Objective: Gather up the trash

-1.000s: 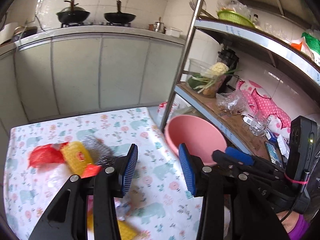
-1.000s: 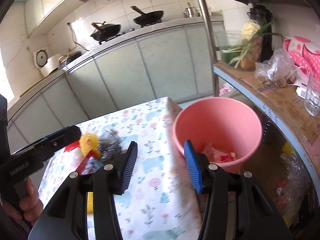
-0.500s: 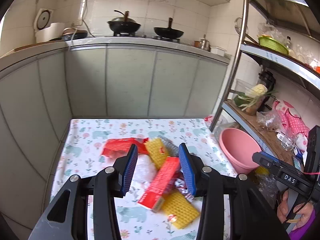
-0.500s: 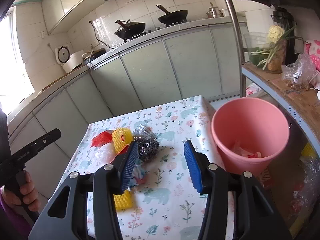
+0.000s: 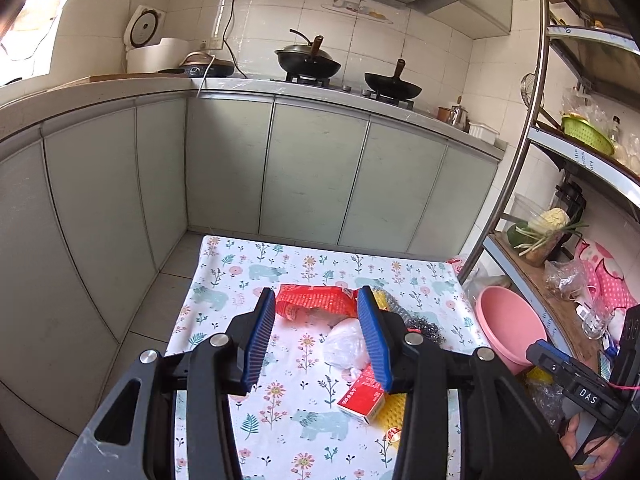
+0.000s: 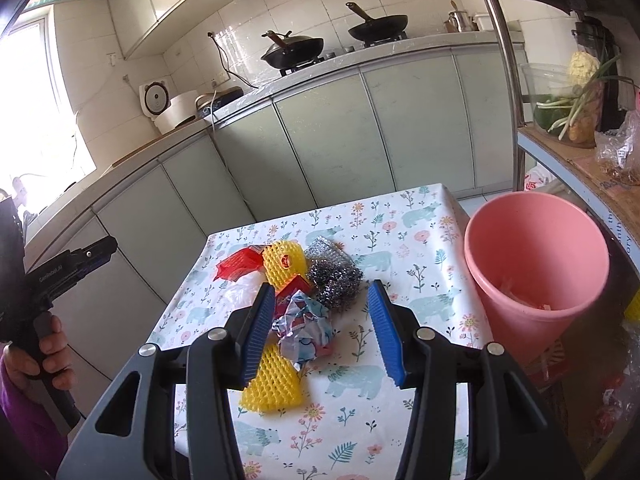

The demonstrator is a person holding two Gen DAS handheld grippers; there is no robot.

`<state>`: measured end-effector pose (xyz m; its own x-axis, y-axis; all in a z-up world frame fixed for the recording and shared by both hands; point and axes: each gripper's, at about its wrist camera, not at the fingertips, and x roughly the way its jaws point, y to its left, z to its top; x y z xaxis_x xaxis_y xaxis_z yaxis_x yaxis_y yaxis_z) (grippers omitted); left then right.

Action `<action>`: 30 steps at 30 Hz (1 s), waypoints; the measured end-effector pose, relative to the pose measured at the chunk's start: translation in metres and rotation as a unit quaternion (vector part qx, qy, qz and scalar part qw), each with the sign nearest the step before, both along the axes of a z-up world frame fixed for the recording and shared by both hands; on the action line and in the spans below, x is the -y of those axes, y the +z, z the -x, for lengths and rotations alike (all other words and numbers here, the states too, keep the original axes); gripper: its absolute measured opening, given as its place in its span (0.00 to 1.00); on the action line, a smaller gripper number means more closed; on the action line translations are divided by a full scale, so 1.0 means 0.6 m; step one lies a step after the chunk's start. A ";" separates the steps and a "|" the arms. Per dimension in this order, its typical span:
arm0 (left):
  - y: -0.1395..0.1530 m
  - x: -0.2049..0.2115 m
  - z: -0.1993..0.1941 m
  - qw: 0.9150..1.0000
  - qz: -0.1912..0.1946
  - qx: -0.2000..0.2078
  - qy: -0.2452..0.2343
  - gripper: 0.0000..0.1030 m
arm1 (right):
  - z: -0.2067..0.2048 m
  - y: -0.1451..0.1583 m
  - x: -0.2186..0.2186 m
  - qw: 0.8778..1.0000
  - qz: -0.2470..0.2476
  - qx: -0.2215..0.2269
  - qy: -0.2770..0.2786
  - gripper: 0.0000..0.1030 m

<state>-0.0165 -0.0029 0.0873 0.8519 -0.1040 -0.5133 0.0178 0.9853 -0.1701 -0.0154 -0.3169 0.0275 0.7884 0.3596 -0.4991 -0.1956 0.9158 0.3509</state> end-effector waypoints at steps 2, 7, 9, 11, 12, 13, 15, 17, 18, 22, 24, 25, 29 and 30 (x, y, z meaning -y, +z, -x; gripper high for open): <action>0.004 -0.006 0.004 1.000 -0.003 0.003 0.003 0.41 | 0.000 0.001 -0.005 1.000 0.001 0.002 0.004 0.48; 0.001 -0.018 0.011 1.000 -0.009 0.000 0.006 0.41 | 0.002 0.003 -0.019 1.000 0.009 0.001 0.016 0.48; -0.002 -0.025 0.012 1.000 -0.014 -0.003 0.007 0.41 | 0.005 0.005 -0.022 1.000 0.016 0.004 0.020 0.48; -0.006 -0.033 0.013 1.000 -0.017 -0.005 0.008 0.41 | 0.009 0.007 -0.024 1.000 0.021 0.008 0.019 0.48; -0.008 -0.036 0.013 1.000 -0.017 -0.007 0.008 0.41 | 0.010 0.008 -0.024 1.000 0.021 0.009 0.018 0.48; -0.011 -0.039 0.013 1.000 -0.015 -0.009 0.006 0.41 | 0.011 0.008 -0.024 1.000 0.021 0.009 0.018 0.48; -0.019 -0.043 0.012 1.000 -0.008 -0.015 -0.003 0.41 | 0.010 0.007 -0.025 1.000 0.021 0.008 0.019 0.48; -0.030 -0.046 0.012 1.000 -0.002 -0.022 -0.011 0.41 | 0.009 0.005 -0.028 0.999 0.023 0.006 0.022 0.48; -0.036 -0.045 0.011 1.000 0.001 -0.027 -0.017 0.41 | 0.009 0.004 -0.030 0.999 0.025 0.005 0.024 0.48; -0.058 -0.031 0.007 0.998 0.003 -0.045 -0.039 0.41 | 0.006 0.001 -0.035 0.999 0.029 0.000 0.032 0.48; -0.065 -0.021 0.005 0.998 -0.005 -0.048 -0.049 0.41 | 0.002 -0.002 -0.034 0.999 0.026 -0.002 0.034 0.48; -0.067 -0.018 0.004 0.997 -0.007 -0.049 -0.052 0.41 | 0.000 -0.004 -0.033 0.999 0.024 -0.005 0.035 0.48; -0.078 -0.005 -0.006 0.996 0.002 -0.063 -0.064 0.41 | -0.008 -0.012 -0.030 0.999 0.019 -0.015 0.037 0.48; -0.080 -0.002 -0.008 0.996 0.002 -0.065 -0.067 0.41 | -0.009 -0.015 -0.029 0.999 0.018 -0.017 0.038 0.48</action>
<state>-0.0119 -0.0014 0.0393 0.7566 -0.2143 -0.6178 0.1259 0.9748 -0.1840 -0.0102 -0.2994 0.0186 0.7422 0.3995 -0.5381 -0.2542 0.9107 0.3254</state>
